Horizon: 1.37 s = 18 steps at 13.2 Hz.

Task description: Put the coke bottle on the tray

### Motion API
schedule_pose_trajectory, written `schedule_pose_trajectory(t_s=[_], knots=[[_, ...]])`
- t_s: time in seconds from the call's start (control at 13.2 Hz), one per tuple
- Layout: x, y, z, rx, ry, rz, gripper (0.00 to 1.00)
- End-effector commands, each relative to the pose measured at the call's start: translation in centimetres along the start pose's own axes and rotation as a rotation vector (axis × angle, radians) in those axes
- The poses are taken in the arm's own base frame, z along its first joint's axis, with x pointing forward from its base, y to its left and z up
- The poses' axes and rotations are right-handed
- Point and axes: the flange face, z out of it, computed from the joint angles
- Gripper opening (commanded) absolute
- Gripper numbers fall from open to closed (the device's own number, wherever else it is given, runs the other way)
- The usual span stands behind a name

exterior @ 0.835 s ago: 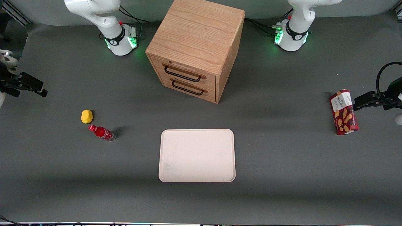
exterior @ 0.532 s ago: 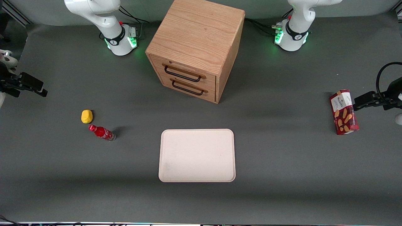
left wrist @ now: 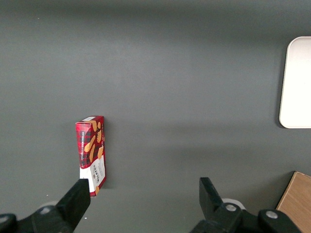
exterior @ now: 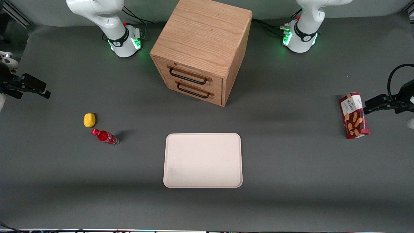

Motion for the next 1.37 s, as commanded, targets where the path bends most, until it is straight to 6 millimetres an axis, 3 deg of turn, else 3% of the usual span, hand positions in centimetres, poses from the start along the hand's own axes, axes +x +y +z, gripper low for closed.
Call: schedule_pose_trajectory(t_s=[0.0, 0.3, 0.53, 0.68, 0.91, 1.29], knots=[[-0.1, -0.6, -0.3, -0.013, -0.007, -0.043, 1.0], [1.6, -0.5, 0.3, -0.01, 0.036, -0.042, 1.0], [6.1, -0.9, 0.8, -0.017, 0.067, -0.059, 1.0], [7.3, -1.0, 2.4, -0.017, 0.047, -0.138, 1.0], [7.3, -1.5, 3.5, -0.01, 0.022, -0.133, 1.0], [6.5, -2.6, 9.5, -0.005, -0.032, -0.123, 1.0]])
